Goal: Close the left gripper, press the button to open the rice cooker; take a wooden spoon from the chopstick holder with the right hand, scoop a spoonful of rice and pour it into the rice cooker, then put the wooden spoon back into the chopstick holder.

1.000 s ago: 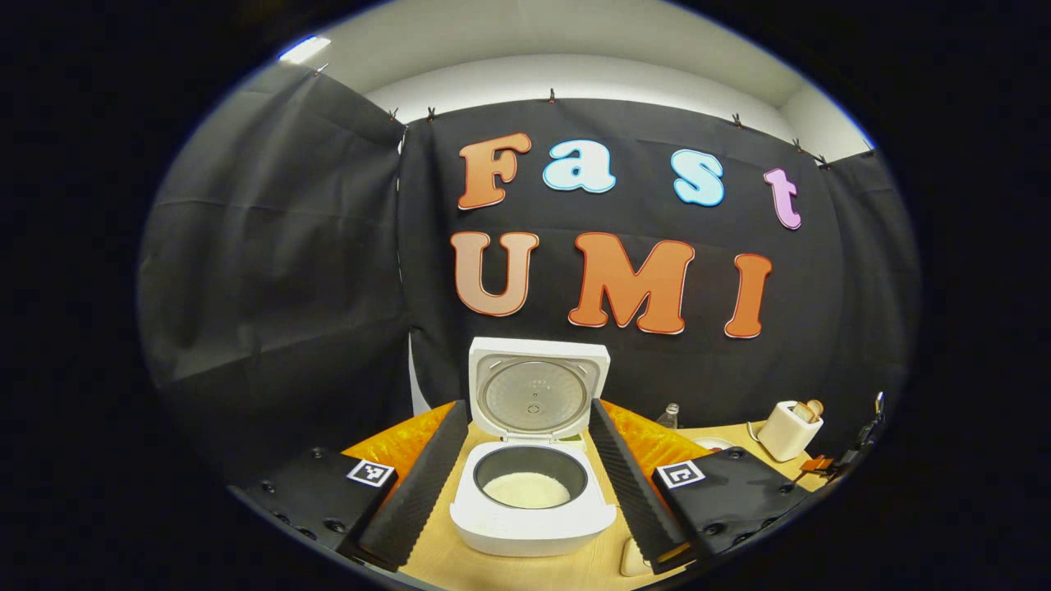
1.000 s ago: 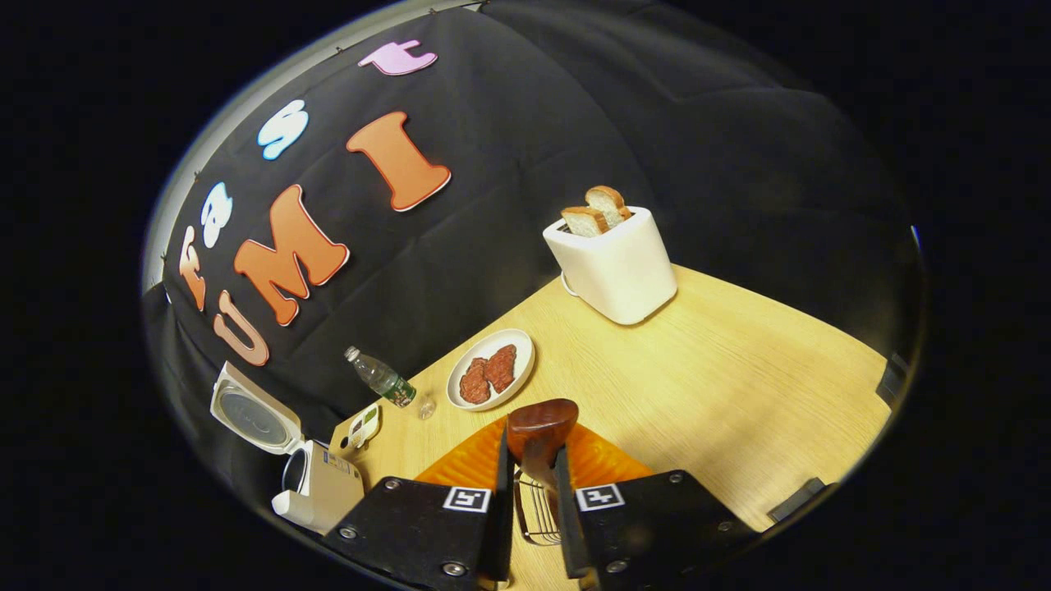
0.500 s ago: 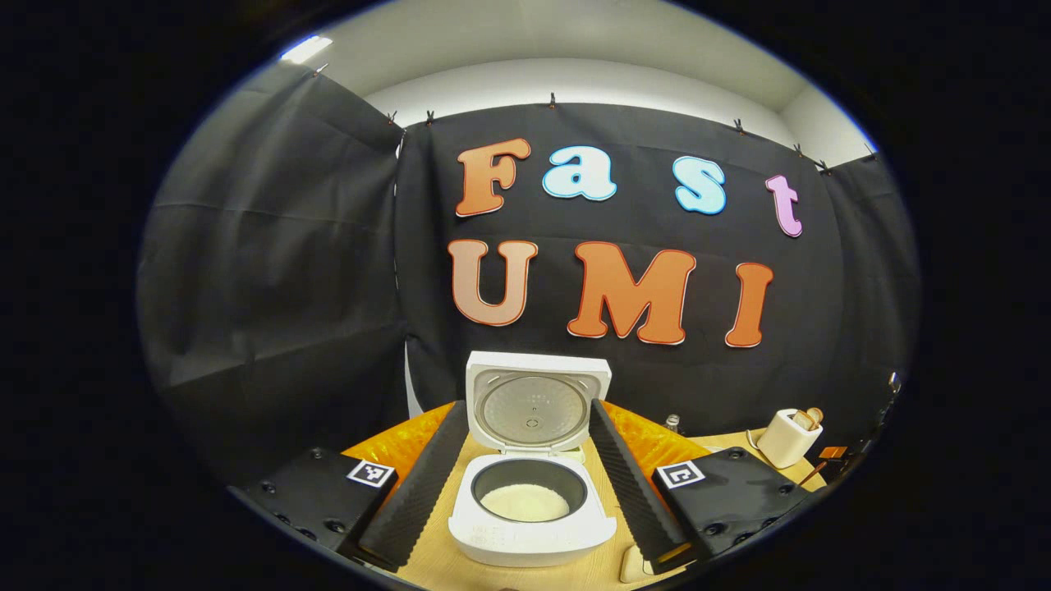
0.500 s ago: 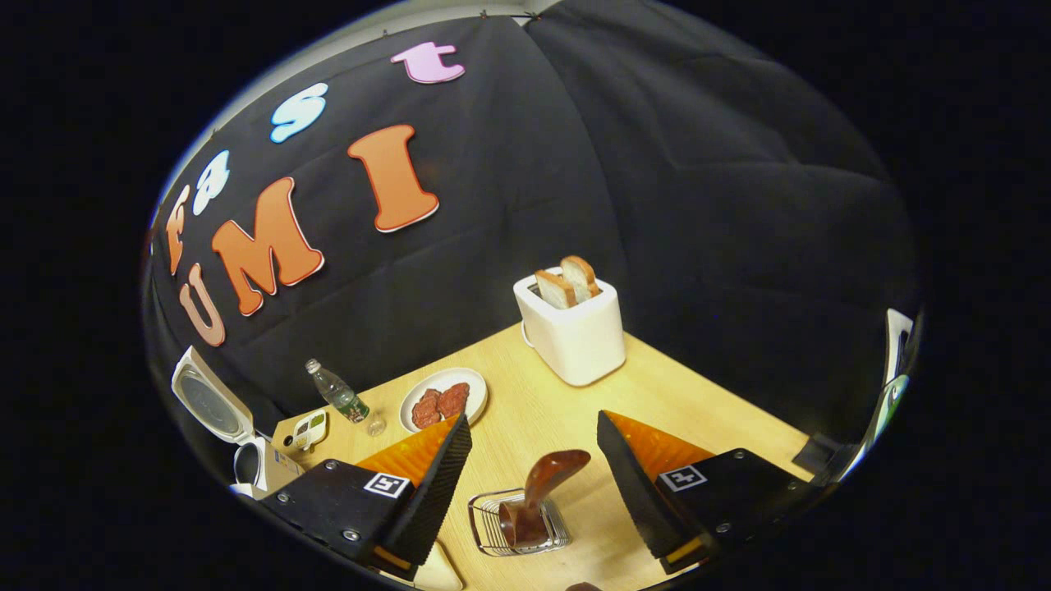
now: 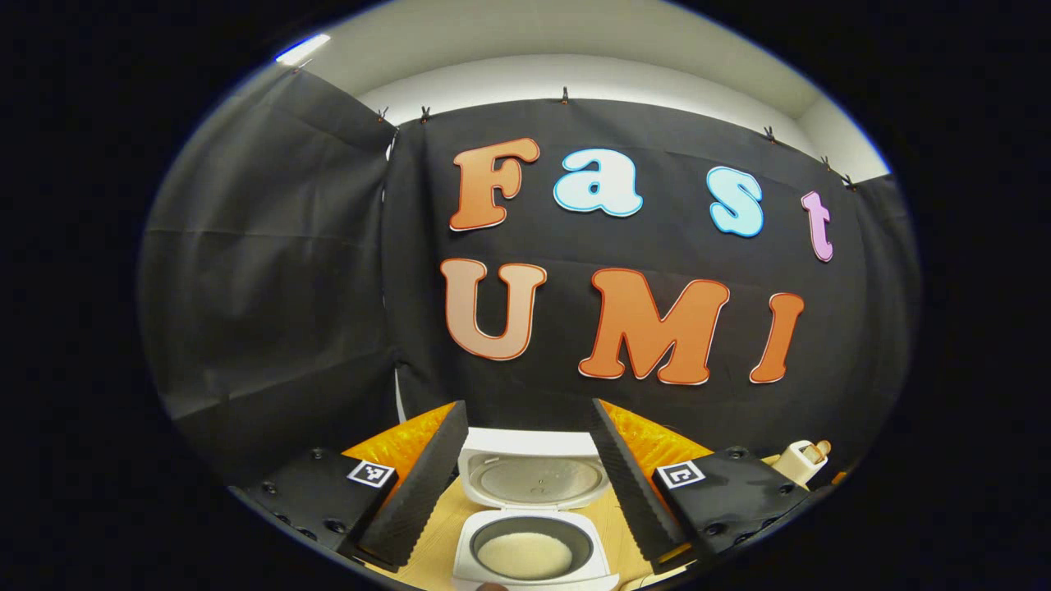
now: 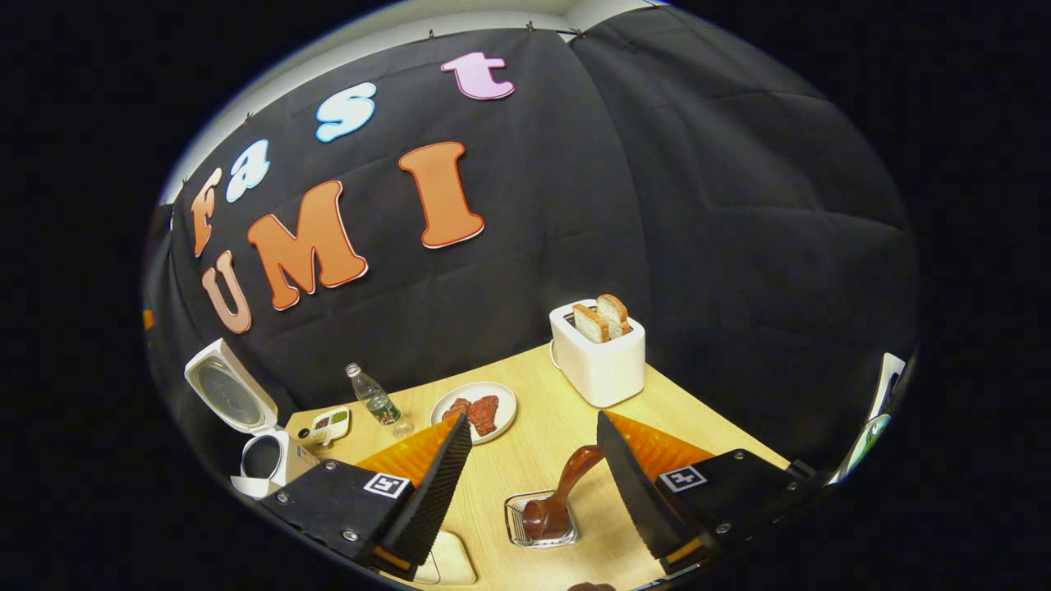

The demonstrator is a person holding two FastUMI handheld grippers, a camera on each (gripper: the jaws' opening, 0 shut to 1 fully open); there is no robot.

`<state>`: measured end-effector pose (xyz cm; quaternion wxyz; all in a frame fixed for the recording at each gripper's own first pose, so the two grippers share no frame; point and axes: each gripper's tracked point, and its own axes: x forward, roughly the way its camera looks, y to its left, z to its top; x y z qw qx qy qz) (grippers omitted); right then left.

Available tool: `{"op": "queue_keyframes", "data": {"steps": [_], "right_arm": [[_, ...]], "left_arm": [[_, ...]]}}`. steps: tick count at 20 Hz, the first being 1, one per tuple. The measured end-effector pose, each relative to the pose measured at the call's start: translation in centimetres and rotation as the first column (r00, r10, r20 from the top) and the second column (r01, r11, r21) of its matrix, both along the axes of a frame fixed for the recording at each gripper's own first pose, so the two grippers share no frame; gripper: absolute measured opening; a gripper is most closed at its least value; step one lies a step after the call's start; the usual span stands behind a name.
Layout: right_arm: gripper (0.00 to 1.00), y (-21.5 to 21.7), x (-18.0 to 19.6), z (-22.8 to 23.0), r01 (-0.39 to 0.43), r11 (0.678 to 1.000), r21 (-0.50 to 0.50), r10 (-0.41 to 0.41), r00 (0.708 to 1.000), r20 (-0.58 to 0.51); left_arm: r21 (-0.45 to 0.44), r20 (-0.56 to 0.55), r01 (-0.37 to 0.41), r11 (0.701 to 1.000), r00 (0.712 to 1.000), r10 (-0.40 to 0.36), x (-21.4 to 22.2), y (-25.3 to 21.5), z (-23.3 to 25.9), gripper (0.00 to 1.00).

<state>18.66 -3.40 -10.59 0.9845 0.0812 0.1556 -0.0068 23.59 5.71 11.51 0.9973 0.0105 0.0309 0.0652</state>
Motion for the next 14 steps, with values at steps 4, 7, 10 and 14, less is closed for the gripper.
{"op": "queue_keyframes", "data": {"steps": [4,7,10,14], "right_arm": [[0.94,0.6,-1.1,-0.4,-0.007,1.0,-0.025,0.007,1.0,-0.016],[0.95,0.6,-1.5,-0.3,-0.004,1.0,-0.03,0.004,1.0,-0.023],[0.95,0.5,-1.9,0.0,0.003,1.0,-0.031,-0.004,1.0,-0.029],[0.95,0.6,-2.3,0.9,0.008,0.999,-0.051,-0.009,1.0,-0.02]], "left_arm": [[0.027,-0.035,-0.012,1.0,0.999,0.013,6.4,0.3,0.2,1.0],[0.068,-0.093,-0.024,0.997,0.995,0.03,11.2,0.6,-1.4,1.0],[0.092,-0.178,-0.038,0.995,0.983,0.054,14.4,1.6,-5.1,1.0],[-0.005,-0.276,-0.042,0.999,0.96,0.039,16.6,2.0,-10.3,1.0]]}}
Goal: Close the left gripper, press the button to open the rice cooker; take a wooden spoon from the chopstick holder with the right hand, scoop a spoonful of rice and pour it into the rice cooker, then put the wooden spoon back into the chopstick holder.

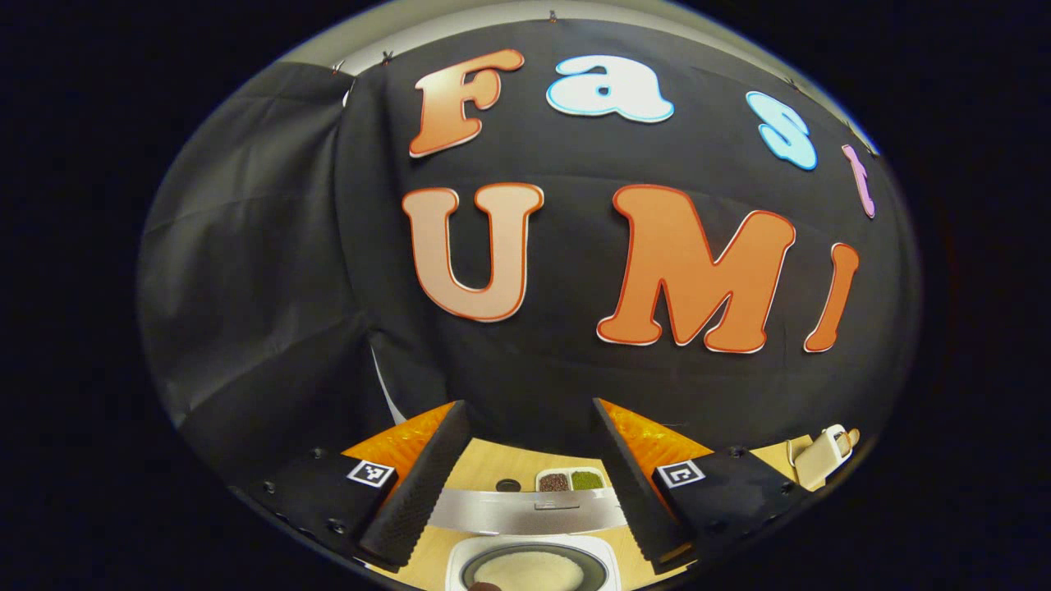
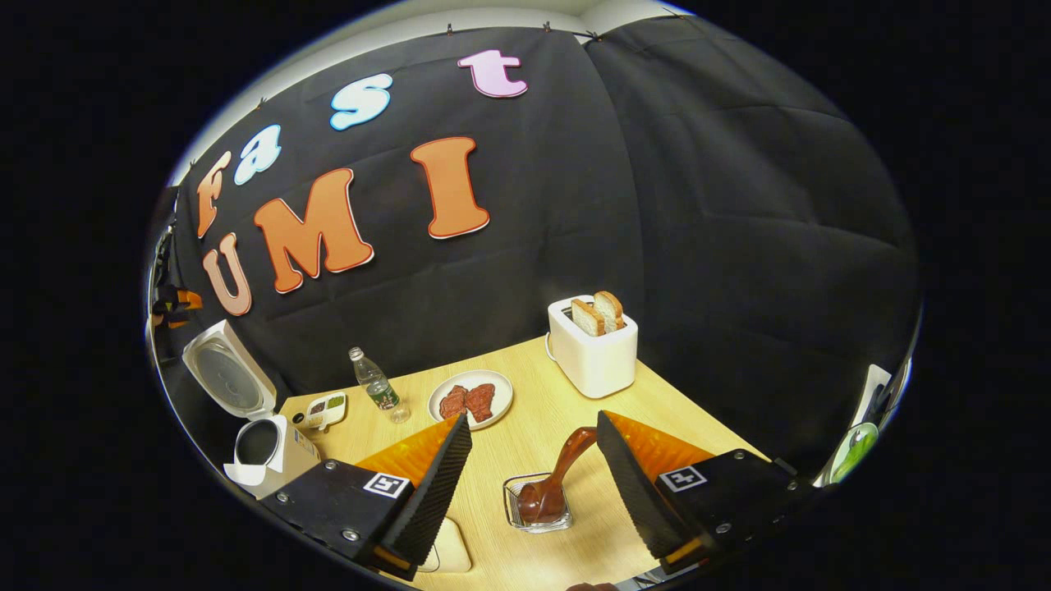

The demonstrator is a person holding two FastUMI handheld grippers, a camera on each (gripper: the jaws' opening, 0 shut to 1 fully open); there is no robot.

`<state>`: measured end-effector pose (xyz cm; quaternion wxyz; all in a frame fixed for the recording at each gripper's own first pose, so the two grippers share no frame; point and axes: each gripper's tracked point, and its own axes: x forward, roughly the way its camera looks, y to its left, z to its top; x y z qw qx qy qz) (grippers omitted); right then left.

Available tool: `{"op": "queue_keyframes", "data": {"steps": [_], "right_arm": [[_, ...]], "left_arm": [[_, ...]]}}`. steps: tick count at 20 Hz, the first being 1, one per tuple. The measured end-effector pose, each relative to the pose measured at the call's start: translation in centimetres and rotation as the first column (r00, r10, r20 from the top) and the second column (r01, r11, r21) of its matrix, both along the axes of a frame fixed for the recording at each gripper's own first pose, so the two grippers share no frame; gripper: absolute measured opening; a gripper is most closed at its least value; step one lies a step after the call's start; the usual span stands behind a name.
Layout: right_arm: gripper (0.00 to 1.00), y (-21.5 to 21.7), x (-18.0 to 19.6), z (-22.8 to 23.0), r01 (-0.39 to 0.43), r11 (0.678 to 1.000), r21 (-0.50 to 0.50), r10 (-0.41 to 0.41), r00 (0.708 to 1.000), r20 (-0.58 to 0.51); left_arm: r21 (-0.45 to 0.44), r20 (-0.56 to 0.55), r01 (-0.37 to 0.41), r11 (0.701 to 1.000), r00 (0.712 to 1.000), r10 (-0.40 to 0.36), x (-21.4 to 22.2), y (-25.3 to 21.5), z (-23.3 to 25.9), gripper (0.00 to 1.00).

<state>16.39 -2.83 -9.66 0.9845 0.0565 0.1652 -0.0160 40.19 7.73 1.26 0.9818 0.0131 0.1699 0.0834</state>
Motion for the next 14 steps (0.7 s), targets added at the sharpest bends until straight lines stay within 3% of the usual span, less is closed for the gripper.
{"op": "queue_keyframes", "data": {"steps": [5,8,14], "right_arm": [[0.95,0.7,-0.1,1.3,-0.012,0.999,-0.035,0.012,1.0,0.016],[0.95,1.3,-0.3,2.2,-0.022,0.999,-0.025,0.022,0.999,0.031],[0.95,2.7,-0.8,2.5,-0.065,0.998,0.008,0.065,0.997,0.045]], "left_arm": [[-0.028,-0.08,-0.012,1.0,0.997,0.01,0.2,0.3,-4.0,1.0],[0.077,-0.086,0.011,0.997,0.996,-0.004,-0.8,0.1,-4.3,0.99],[0.05,-0.094,0.051,0.997,0.995,-0.046,-5.1,-1.5,-4.9,0.99]]}}
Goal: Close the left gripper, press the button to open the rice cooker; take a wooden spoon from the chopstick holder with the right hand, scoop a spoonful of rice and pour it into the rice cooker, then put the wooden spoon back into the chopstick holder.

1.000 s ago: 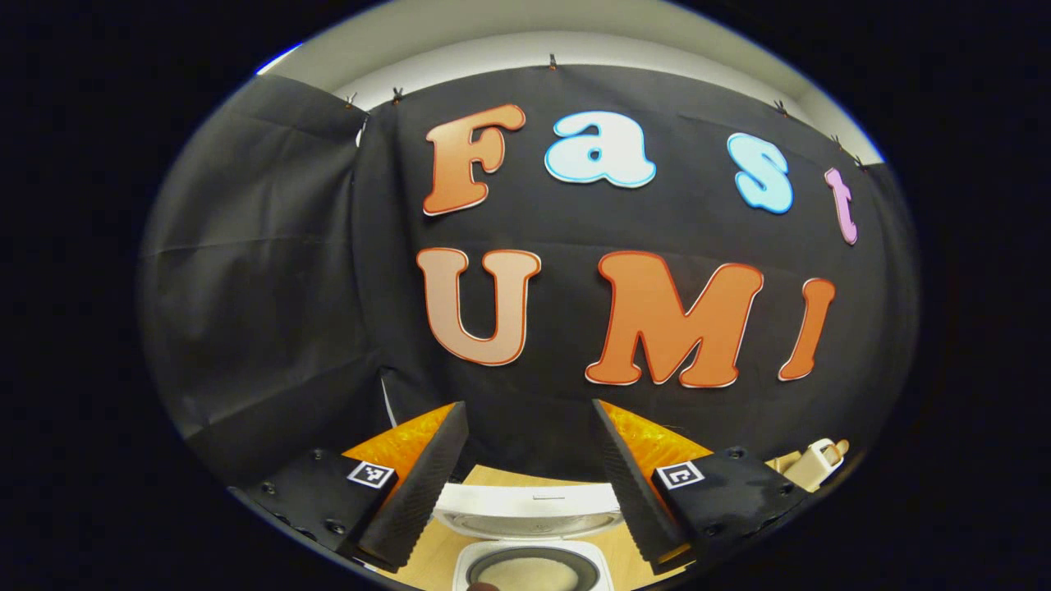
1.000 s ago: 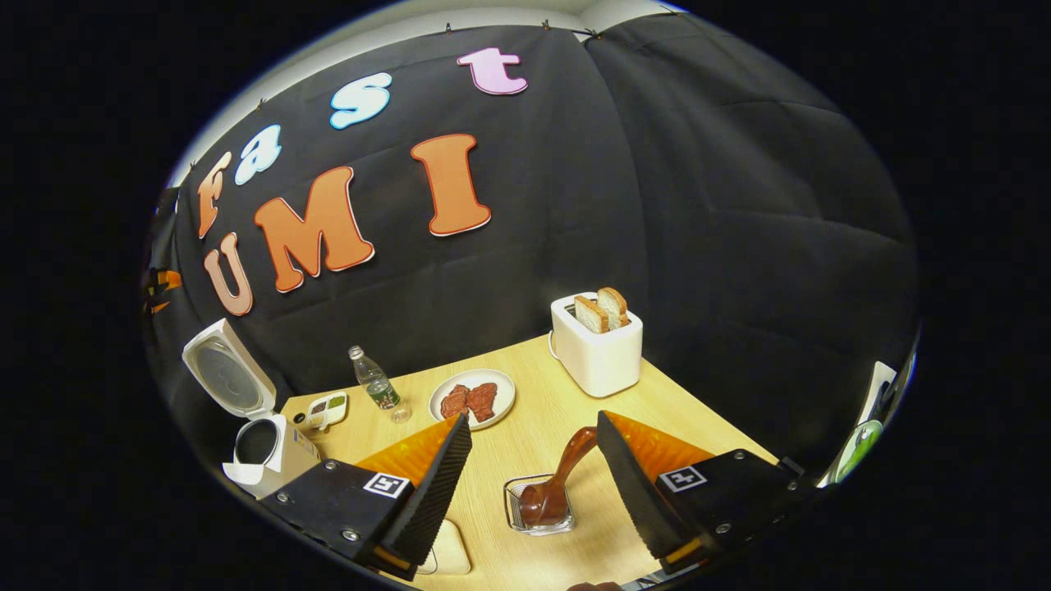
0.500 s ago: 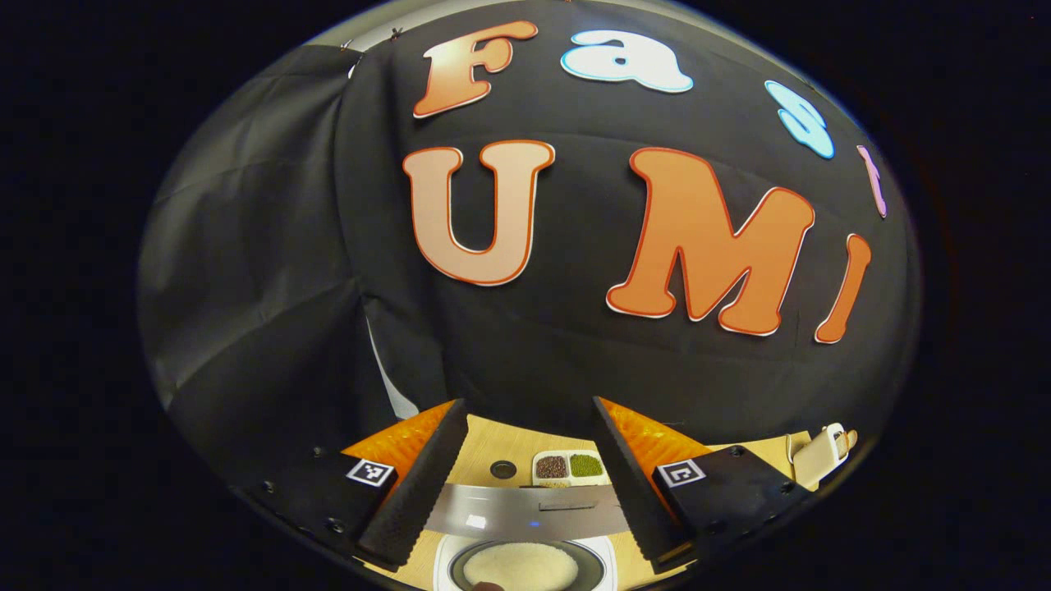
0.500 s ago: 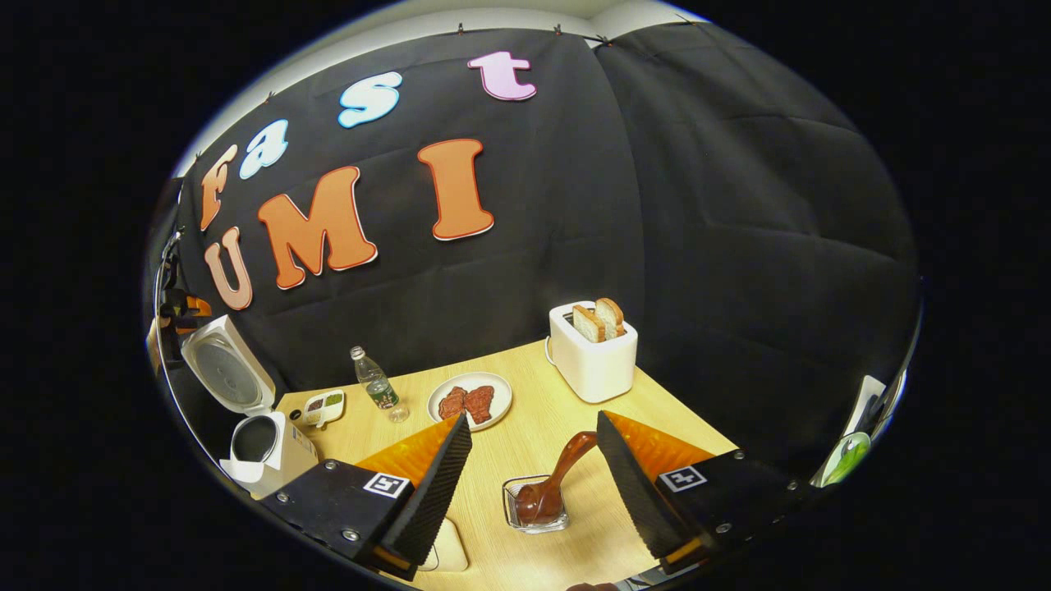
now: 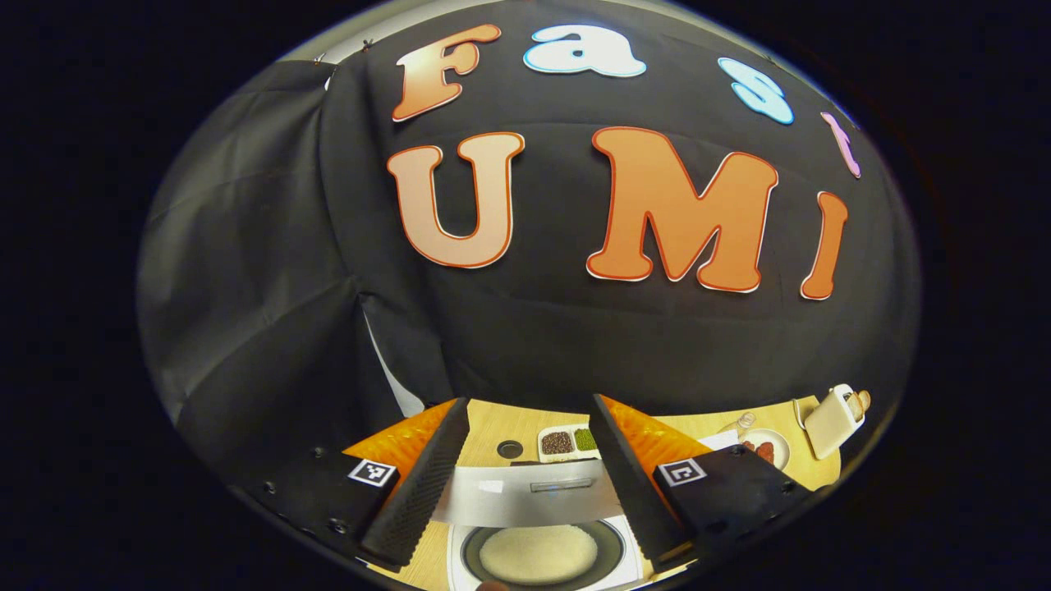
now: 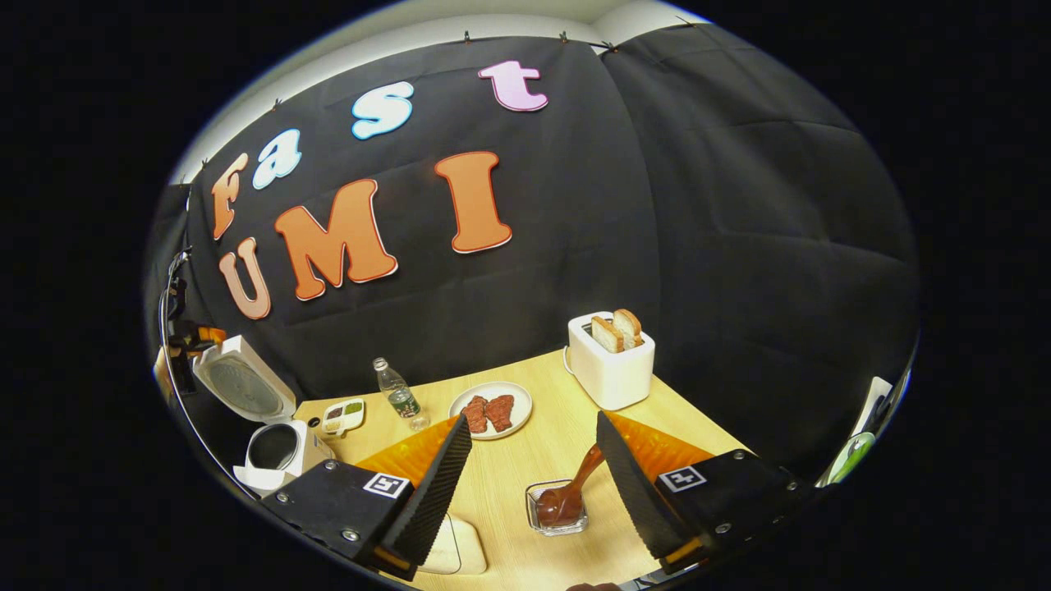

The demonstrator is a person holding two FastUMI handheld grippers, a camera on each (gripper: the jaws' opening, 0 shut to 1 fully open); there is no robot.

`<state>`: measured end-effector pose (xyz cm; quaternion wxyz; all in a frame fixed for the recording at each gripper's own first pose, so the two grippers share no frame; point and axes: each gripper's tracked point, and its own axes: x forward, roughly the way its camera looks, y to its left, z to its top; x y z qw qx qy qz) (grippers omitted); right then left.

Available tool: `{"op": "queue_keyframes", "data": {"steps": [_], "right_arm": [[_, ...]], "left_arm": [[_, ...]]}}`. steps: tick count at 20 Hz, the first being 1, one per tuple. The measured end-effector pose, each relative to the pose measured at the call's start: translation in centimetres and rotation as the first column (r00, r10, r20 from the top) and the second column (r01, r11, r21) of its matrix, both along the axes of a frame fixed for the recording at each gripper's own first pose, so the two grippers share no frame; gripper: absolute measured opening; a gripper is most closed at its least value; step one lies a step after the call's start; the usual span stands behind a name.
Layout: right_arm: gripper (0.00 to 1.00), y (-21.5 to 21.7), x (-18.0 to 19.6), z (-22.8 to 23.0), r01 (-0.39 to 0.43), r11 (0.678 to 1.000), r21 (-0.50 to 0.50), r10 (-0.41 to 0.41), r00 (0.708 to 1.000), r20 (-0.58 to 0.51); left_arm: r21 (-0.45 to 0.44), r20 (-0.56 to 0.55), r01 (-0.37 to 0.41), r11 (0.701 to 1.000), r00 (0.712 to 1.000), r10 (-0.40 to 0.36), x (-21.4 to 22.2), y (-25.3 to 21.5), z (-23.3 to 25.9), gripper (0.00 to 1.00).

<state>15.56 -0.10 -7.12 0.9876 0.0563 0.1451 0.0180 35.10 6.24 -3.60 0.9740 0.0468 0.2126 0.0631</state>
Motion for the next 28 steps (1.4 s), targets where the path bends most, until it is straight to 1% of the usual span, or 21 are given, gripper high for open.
{"op": "queue_keyframes", "data": {"steps": [4,7,9,12,15,17,22,23,24,26,28], "right_arm": [[0.95,1.4,-0.8,-0.4,-0.05,0.999,0.006,0.05,0.999,-0.007],[0.95,2.1,-1.7,-0.8,-0.088,0.996,-0.006,0.088,0.996,-0.008],[0.95,2.5,-2.2,-1.0,-0.111,0.994,-0.018,0.111,0.994,-0.012],[0.95,3.4,-3.1,-1.5,-0.149,0.989,-0.007,0.149,0.989,-0.026],[0.95,3.5,-3.7,-2.0,-0.177,0.984,-0.03,0.176,0.984,-0.037],[0.94,3.5,-3.9,-2.0,-0.186,0.982,-0.042,0.185,0.982,-0.037],[0.95,2.8,-4.2,-3.4,-0.194,0.98,-0.045,0.191,0.979,-0.066],[0.95,2.8,-4.3,-3.5,-0.195,0.98,-0.045,0.191,0.979,-0.073],[0.95,2.8,-4.3,-3.8,-0.196,0.98,-0.042,0.192,0.978,-0.078],[0.95,3.1,-4.4,-4.1,-0.203,0.979,-0.033,0.199,0.976,-0.087],[0.95,3.5,-4.3,-4.2,-0.214,0.976,-0.041,0.21,0.974,-0.089]], "left_arm": [[-0.02,-0.026,0.003,1.0,1.0,-0.003,-3.7,-0.6,-1.4,0.99],[-0.028,-0.045,-0.005,1.0,0.999,0.004,-7.1,-1.0,-3.4,0.99],[-0.027,-0.065,-0.025,0.999,0.998,0.023,-9.9,-1.3,-5.9,0.99],[-0.008,-0.11,-0.061,0.998,0.992,0.06,-13.5,-1.6,-10.7,0.99],[0.001,-0.098,-0.1,0.995,0.99,0.1,-15.9,-1.3,-14.6,1.0],[-0.001,-0.106,-0.116,0.993,0.988,0.115,-16.8,-1.1,-16.7,0.99],[-0.004,-0.101,-0.133,0.991,0.986,0.132,-17.6,-1.1,-19.0,1.0],[-0.012,-0.119,-0.134,0.991,0.984,0.131,-17.8,-1.1,-19.8,1.0],[-0.01,-0.104,-0.127,0.992,0.987,0.125,-17.8,-1.1,-19.6,1.0],[0.002,-0.119,-0.123,0.992,0.985,0.122,-17.9,-1.1,-20.1,1.0],[0.009,-0.109,-0.116,0.993,0.987,0.116,-17.5,-1.2,-19.8,1.0]]}}
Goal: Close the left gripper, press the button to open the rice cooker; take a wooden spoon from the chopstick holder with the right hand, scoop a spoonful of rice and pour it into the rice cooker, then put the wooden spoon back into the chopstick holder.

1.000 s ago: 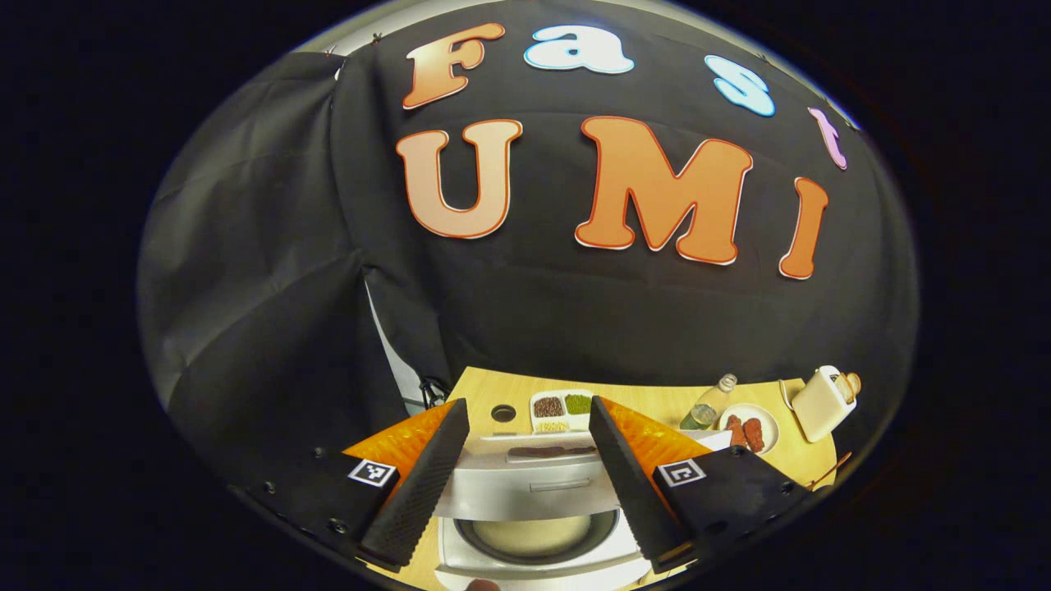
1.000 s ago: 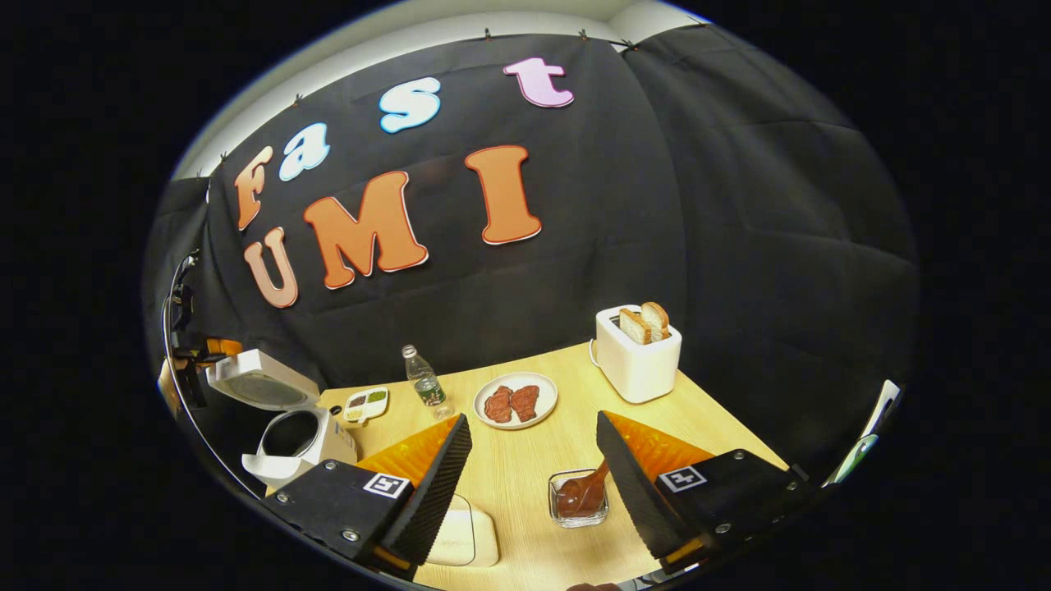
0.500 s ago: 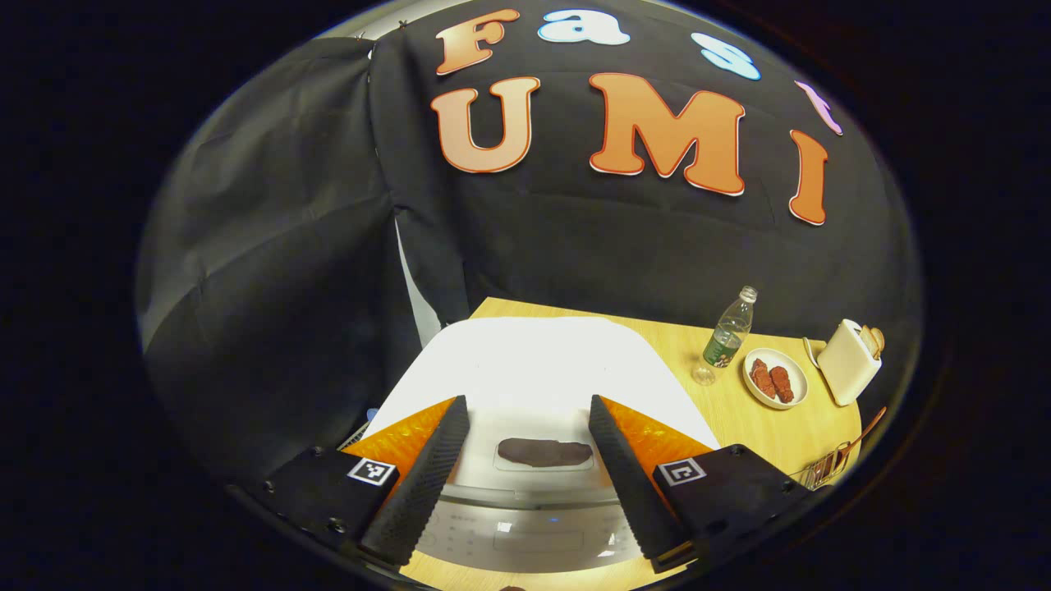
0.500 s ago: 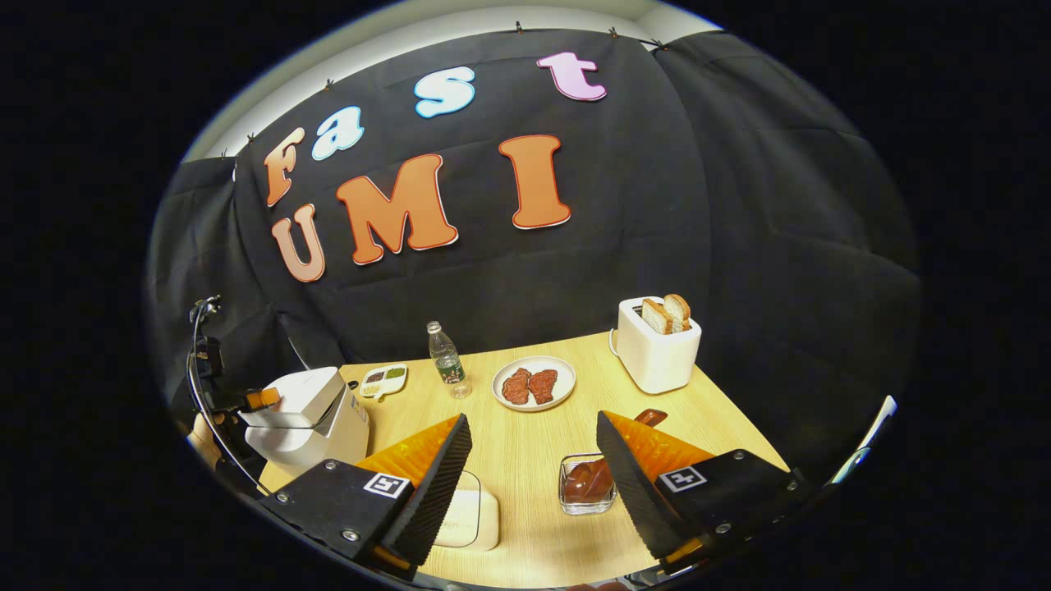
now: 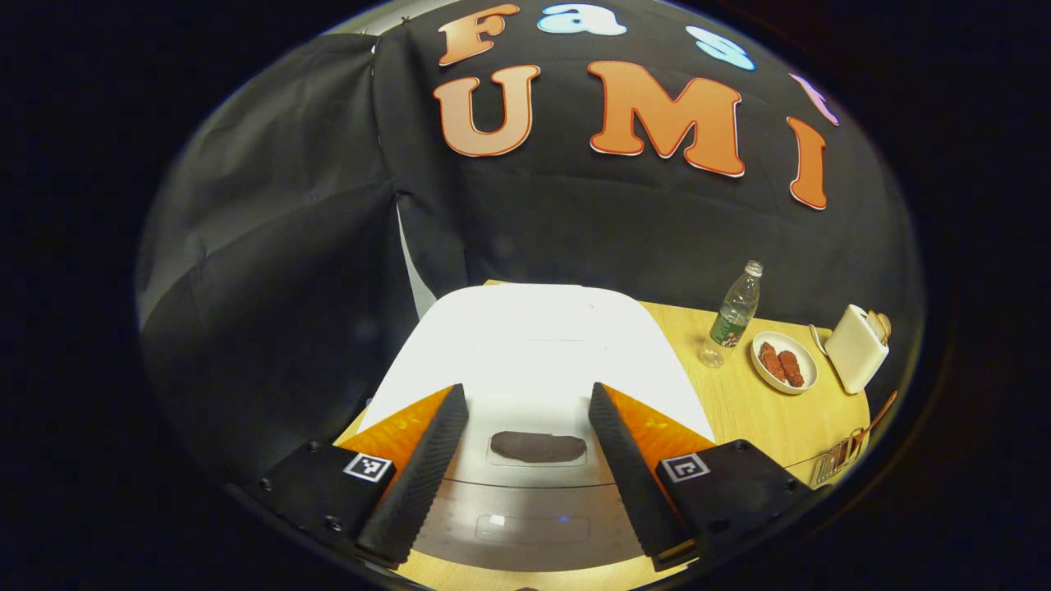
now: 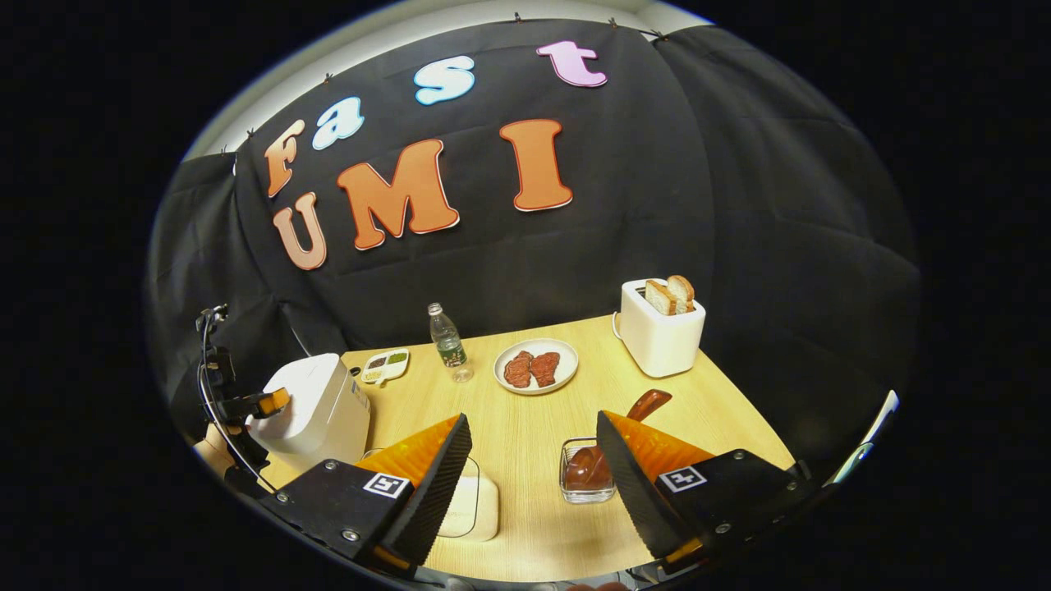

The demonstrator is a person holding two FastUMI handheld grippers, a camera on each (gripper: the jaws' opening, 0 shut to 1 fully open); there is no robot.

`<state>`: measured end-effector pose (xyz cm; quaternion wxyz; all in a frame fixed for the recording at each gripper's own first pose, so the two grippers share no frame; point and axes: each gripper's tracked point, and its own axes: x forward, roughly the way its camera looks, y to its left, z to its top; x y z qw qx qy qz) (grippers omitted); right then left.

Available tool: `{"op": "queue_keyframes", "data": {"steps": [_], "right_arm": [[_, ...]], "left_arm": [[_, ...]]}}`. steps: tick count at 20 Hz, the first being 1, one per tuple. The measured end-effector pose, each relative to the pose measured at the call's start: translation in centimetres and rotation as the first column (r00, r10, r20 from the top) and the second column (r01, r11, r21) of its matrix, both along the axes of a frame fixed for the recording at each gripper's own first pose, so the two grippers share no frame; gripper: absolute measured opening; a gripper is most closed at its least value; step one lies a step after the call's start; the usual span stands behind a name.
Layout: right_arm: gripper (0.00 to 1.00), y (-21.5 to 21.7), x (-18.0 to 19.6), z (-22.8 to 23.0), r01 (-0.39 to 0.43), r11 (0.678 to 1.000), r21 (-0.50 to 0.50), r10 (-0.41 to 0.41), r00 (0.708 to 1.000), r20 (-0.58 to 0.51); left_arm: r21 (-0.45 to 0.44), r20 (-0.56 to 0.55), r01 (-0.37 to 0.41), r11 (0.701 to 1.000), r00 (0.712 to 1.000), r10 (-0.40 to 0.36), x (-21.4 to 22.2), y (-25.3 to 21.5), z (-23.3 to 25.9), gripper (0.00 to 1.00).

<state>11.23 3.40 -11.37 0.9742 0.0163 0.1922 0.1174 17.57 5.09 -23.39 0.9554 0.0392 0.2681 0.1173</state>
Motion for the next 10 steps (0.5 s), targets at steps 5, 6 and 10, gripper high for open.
{"op": "queue_keyframes", "data": {"steps": [5,6,10], "right_arm": [[0.95,-0.1,0.3,1.3,0.002,1.0,-0.007,-0.002,1.0,0.027],[0.95,-0.2,0.5,1.8,0.006,1.0,-0.005,-0.005,0.999,0.037],[0.95,-1.1,1.3,4.3,0.024,0.999,-0.031,-0.021,0.996,0.089]], "left_arm": [[-0.042,-0.023,0.009,0.999,1.0,-0.01,-0.3,-0.4,0.8,0.99],[-0.057,-0.018,0.014,0.998,1.0,-0.015,-0.2,-0.6,1.3,1.0],[-0.047,0.033,0.04,0.998,0.999,-0.038,-0.2,-0.8,5.5,1.0]]}}
